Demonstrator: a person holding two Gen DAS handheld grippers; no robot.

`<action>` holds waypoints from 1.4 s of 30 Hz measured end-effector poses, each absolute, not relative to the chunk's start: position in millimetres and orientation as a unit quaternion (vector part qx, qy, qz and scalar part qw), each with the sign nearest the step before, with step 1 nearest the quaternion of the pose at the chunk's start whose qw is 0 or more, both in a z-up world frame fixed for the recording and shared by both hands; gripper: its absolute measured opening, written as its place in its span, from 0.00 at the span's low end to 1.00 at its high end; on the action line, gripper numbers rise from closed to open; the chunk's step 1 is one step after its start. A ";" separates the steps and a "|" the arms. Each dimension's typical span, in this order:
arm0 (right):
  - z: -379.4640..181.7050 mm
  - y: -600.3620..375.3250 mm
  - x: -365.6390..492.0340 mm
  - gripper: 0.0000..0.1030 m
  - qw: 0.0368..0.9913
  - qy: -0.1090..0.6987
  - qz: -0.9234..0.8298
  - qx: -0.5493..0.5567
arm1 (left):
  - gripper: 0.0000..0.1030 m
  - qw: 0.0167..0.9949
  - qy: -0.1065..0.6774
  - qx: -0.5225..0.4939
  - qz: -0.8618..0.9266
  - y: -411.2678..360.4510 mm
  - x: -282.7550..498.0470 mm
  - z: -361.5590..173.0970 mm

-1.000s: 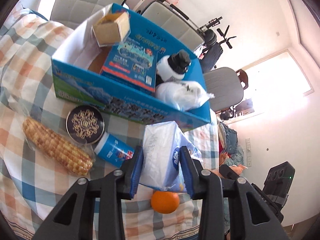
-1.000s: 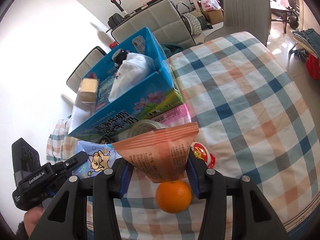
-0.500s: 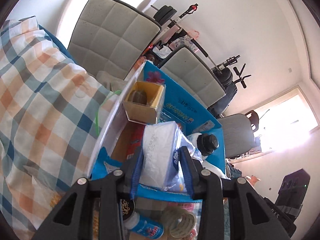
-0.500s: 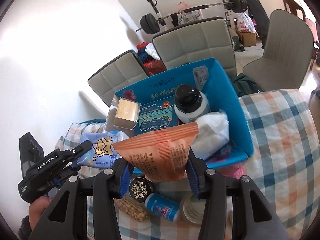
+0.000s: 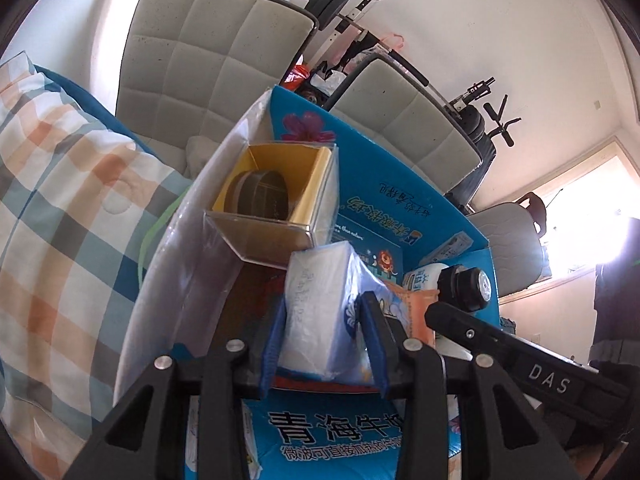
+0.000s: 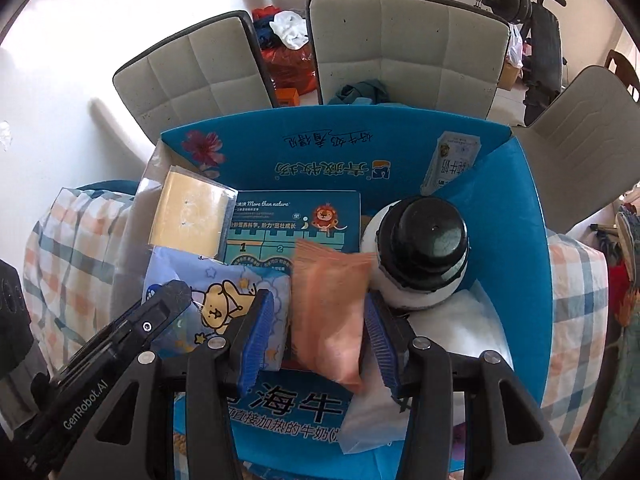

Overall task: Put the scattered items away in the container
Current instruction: 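Lower the milk carton with the left gripper while the right gripper lowers the snack bag into the blue box, then grasp the blue bottle by its white lid with the left gripper while the right gripper grasps the egg packet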

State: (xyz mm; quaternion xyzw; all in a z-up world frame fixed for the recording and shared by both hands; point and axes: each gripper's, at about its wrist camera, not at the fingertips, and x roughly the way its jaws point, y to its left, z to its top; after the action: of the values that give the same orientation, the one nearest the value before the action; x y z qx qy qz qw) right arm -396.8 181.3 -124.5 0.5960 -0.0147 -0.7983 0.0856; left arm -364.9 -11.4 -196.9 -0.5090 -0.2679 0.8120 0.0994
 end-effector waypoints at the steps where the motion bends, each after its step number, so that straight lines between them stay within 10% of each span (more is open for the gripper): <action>1: -124.4 182.4 -399.8 0.48 0.082 -0.020 -0.798 0.596 | 0.39 0.095 -0.266 -0.511 0.812 -11.3 -366.0 -197.6; 8: -99.3 219.4 -378.2 0.60 0.083 -0.074 -0.818 0.564 | 0.81 0.091 -0.258 -0.504 0.819 -17.0 -351.1 -181.4; 23: -155.7 384.7 -196.4 0.72 0.008 -0.182 -0.794 0.580 | 0.88 0.092 -0.265 -0.566 0.775 24.4 -221.7 -207.5; 27: -186.8 374.9 -176.5 0.56 0.008 -0.132 -0.791 0.598 | 0.88 0.057 -0.287 -0.600 0.744 38.4 -206.9 -243.1; 42: -211.6 351.6 -173.6 0.57 0.031 -0.104 -0.785 0.610 | 0.90 0.016 -0.306 -0.629 0.715 65.6 -197.5 -244.7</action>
State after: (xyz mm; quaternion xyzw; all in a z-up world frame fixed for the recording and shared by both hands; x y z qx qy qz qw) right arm -173.6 351.6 -211.6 0.6103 -0.1036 -0.7848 0.0312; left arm -197.5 65.6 -244.7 -0.6287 -0.3058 0.7148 0.0160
